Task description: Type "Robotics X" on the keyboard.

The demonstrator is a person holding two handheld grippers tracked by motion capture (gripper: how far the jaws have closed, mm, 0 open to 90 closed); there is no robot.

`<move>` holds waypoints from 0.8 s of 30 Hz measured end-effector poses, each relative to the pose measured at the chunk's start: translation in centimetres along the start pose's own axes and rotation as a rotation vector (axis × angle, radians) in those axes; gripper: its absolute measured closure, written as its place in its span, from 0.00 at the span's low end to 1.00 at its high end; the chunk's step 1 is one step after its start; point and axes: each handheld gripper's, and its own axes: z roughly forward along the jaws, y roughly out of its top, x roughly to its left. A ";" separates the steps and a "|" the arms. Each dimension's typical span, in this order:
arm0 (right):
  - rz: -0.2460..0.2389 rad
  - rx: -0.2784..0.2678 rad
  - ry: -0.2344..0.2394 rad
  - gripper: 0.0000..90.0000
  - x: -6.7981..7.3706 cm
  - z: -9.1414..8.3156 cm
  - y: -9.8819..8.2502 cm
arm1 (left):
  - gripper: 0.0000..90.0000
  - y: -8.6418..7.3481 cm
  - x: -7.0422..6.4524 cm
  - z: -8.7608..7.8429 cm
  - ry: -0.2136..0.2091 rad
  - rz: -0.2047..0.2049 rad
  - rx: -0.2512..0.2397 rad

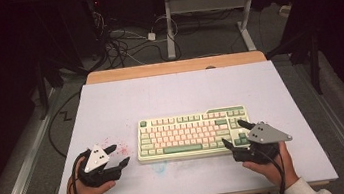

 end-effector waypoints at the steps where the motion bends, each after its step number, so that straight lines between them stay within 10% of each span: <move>1: 0.012 0.008 -0.007 0.26 0.1 -0.4 -0.5 | 0.50 0.1 0.0 0.0 -0.006 -0.002 -0.003; 4: 0.029 0.013 -0.012 0.25 0.1 -0.8 -0.9 | 0.58 0.7 0.1 0.2 -0.037 -0.006 -0.011; 8: 0.045 0.024 -0.026 0.25 0.3 -1.6 -1.4 | 0.93 2.3 -0.1 0.8 -0.097 0.031 0.007; 24: -0.013 0.059 -0.070 0.27 0.6 -1.5 -2.2 | 0.98 8.6 -2.7 6.0 -0.212 0.163 0.060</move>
